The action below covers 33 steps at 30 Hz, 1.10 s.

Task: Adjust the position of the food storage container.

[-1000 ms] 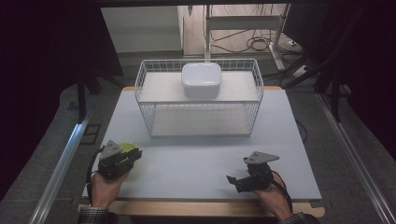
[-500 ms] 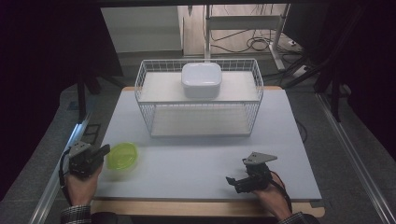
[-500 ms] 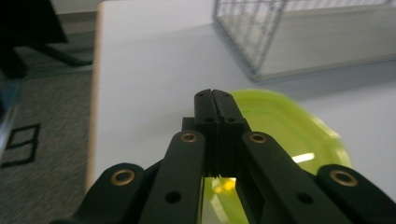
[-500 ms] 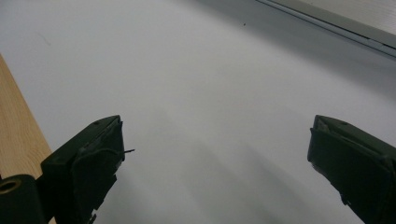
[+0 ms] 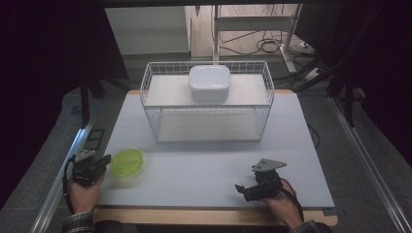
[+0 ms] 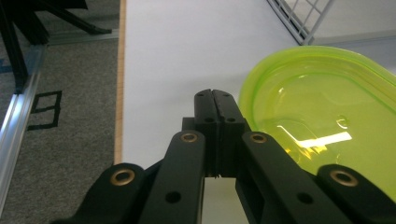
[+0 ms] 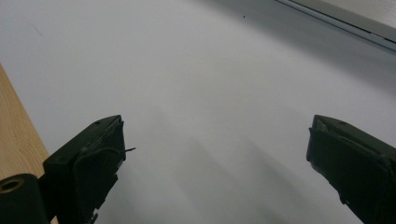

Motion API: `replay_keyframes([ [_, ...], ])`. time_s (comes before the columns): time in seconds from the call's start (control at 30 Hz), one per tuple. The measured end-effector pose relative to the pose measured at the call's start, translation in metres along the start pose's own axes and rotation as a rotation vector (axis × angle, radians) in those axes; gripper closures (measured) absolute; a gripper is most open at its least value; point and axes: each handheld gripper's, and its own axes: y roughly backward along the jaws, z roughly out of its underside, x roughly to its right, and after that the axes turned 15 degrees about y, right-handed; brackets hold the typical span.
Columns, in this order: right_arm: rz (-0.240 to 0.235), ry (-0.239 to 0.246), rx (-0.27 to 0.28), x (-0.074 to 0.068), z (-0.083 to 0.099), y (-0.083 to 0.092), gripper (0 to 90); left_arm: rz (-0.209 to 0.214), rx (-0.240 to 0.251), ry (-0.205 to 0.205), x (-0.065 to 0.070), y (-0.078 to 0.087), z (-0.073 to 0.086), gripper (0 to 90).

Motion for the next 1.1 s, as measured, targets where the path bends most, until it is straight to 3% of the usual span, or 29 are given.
replay_keyframes([
  [0.33, -0.003, 0.010, -0.020, -0.001, 0.000, -0.003, 4.9, 0.031, -0.013, 0.001, 0.013, -0.005, 0.000, 89.8],
  [0.7, -0.003, 0.015, -0.030, -0.002, 0.001, -0.005, 4.9, 0.109, -0.048, -0.050, 0.048, -0.015, 0.003, 89.7],
  [0.87, -0.004, 0.014, -0.033, -0.002, 0.001, -0.005, 4.9, 0.145, -0.060, -0.047, 0.059, -0.019, 0.004, 89.7],
  [0.97, -0.003, 0.015, -0.036, -0.002, 0.001, -0.006, 4.9, 0.151, -0.058, -0.046, 0.061, -0.020, 0.004, 89.6],
  [1.1, -0.001, 0.015, -0.034, -0.002, 0.001, -0.005, 4.9, 0.140, -0.079, -0.008, 0.049, -0.023, 0.004, 88.9],
])
